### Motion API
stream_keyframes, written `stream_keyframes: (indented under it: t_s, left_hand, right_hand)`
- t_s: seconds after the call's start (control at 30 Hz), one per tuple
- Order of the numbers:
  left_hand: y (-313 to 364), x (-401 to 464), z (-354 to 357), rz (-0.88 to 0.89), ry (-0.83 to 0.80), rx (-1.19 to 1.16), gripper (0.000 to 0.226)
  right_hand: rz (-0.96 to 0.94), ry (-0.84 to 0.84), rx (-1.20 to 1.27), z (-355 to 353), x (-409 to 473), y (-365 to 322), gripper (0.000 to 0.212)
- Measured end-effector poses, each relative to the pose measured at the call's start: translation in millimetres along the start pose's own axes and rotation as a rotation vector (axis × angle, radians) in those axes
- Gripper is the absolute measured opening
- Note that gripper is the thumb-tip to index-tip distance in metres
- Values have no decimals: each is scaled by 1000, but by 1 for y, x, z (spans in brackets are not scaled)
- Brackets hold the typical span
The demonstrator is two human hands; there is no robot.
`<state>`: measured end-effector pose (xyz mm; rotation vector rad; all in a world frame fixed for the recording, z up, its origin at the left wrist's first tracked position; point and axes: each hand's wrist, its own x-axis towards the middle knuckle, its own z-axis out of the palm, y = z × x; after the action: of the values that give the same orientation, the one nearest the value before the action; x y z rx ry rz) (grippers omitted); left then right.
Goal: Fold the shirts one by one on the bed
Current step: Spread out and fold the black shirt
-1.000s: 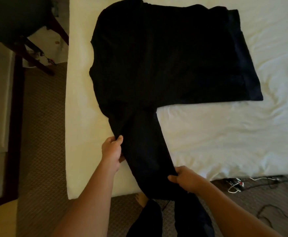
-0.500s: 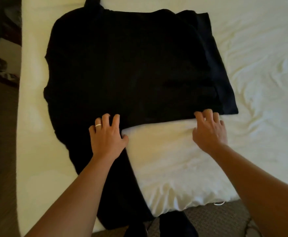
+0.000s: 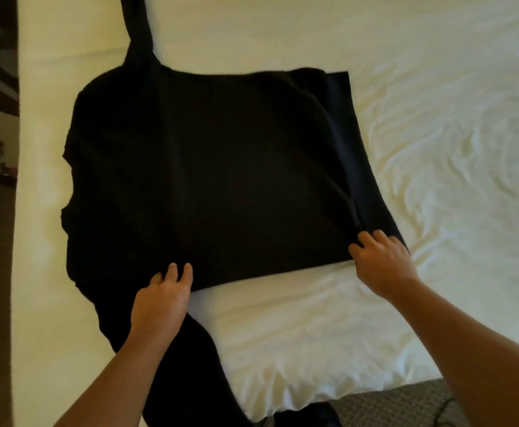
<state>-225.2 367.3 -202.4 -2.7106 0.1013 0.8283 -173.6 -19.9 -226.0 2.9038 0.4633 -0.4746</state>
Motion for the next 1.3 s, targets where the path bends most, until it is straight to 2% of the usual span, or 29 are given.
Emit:
stream_keyframes:
  t_s: [0.07,0.13,0.23,0.37,0.4,0.5,0.57,0.7,0.77,0.83,0.9,0.97,1.07,1.2,1.3]
  left_hand:
    - [5,-5,-5,23,-63,4,67]
    - [8,2,-14,-6,-51,-67,63]
    - [15,24,-24,-32,46,-219,67]
    - [33,73,-43,2,153,-523,68]
    - [38,87,-48,0,186,-546,66]
    - [55,120,-64,-37,211,-515,62]
    - [69,142,-70,-26,223,-483,63]
    - [120,165,-80,187,302,-506,60]
    - [153,165,-84,304,306,-493,62]
    - [177,169,-86,308,276,-464,66]
    - [188,173,-89,249,269,-485,63]
    - [191,175,-92,236,302,-521,59]
    - [195,185,-98,295,320,-535,63]
    - [202,191,-96,339,267,-477,74]
    - [206,181,-88,358,271,-441,81]
  right_hand:
    - [42,-182,97,-10,-6,-5,13]
    - [141,-252,264,-20,8,-3,24]
    - [339,-136,583,-31,43,6,33]
    - [464,99,704,-41,110,27,29]
    - [489,116,732,-46,131,33,27]
    - [580,118,864,-55,188,50,46]
    - [648,168,956,-58,224,61,51]
    - [816,214,1161,-59,284,83,41]
    - [869,226,1205,-60,303,91,24]
    - [849,135,1252,-57,319,97,33]
    - [791,66,1309,-54,329,103,32]
    - [791,155,1256,-54,335,119,23]
    - [936,376,1206,-50,336,156,17]
    - [878,329,1155,-39,332,164,19]
    - [812,297,1204,-47,312,161,15]
